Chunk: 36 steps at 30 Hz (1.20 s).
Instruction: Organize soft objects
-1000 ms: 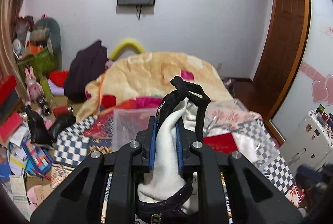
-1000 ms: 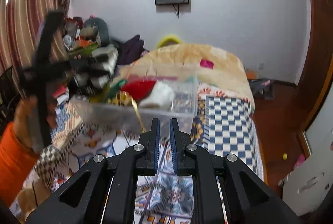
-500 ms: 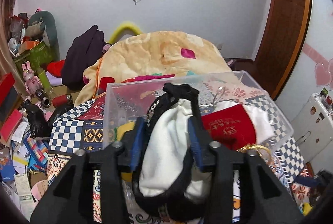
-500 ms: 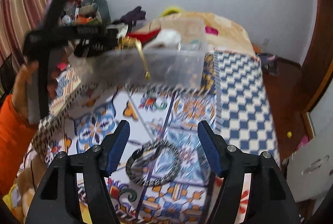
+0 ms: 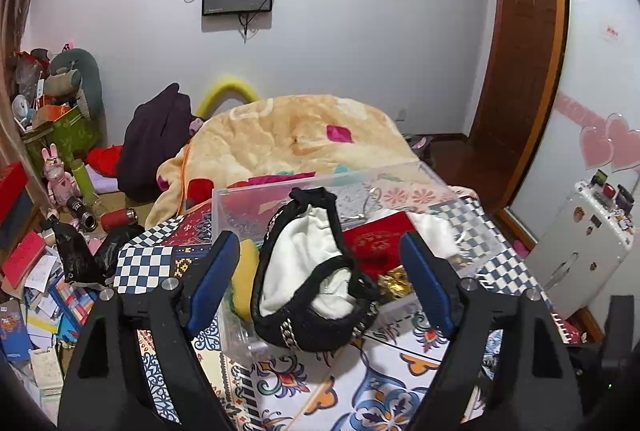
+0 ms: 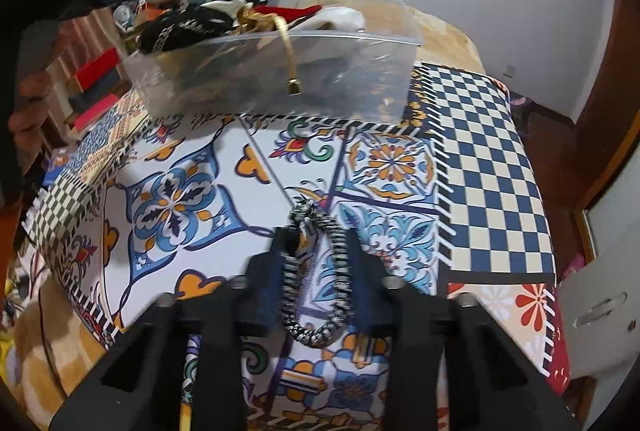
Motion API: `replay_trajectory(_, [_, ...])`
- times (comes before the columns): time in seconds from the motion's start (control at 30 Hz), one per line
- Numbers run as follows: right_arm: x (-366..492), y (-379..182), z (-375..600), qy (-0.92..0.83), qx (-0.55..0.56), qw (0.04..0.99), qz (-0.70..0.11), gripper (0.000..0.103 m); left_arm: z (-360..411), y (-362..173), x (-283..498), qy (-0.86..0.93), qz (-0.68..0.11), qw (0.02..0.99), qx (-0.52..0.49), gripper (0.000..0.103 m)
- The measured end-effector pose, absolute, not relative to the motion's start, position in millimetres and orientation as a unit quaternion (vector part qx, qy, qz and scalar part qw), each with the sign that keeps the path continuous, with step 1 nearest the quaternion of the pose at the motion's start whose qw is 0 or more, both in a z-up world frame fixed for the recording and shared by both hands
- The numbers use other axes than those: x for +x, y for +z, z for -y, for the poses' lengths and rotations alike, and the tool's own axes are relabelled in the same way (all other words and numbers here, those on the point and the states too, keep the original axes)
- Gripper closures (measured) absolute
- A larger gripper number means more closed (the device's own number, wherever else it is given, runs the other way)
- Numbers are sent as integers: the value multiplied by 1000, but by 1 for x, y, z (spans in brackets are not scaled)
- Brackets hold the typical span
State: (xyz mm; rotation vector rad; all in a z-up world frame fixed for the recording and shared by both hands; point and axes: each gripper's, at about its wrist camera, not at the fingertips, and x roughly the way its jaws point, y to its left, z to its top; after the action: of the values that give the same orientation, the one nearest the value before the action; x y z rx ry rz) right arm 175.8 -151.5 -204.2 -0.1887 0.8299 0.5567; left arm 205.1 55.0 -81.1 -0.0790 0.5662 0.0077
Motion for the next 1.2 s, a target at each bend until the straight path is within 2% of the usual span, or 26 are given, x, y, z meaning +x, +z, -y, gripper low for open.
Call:
replay_trajectory(0.03, [179, -202, 152, 265, -88, 874, -398, 91, -54, -79, 201, 2, -275, 961, -38, 20])
replay_trajectory(0.2, [192, -187, 163, 262, -66, 884, -380, 92, -54, -68, 185, 1, -249, 968, -39, 15])
replay_trajectory(0.53, [224, -104, 154, 260, -38, 927, -268, 91, -61, -51, 164, 6, -211, 976, -52, 7])
replay_trajectory(0.87, [273, -121, 96, 264, -77, 916, -291, 88, -63, -55, 164, 10, -211, 976, -48, 7])
replay_trajectory(1.0, [276, -134, 81, 267, -103, 906, -312, 57, -63, -59, 166, 8, -217, 975, -46, 7])
replay_trajectory(1.13, [271, -134, 81, 263, -124, 907, -304, 38, -63, -61, 165, 7, -217, 975, -43, 7])
replay_trajectory(1.2, [266, -127, 87, 266, -122, 910, -295, 32, -63, -60, 163, 5, -216, 975, -45, 7])
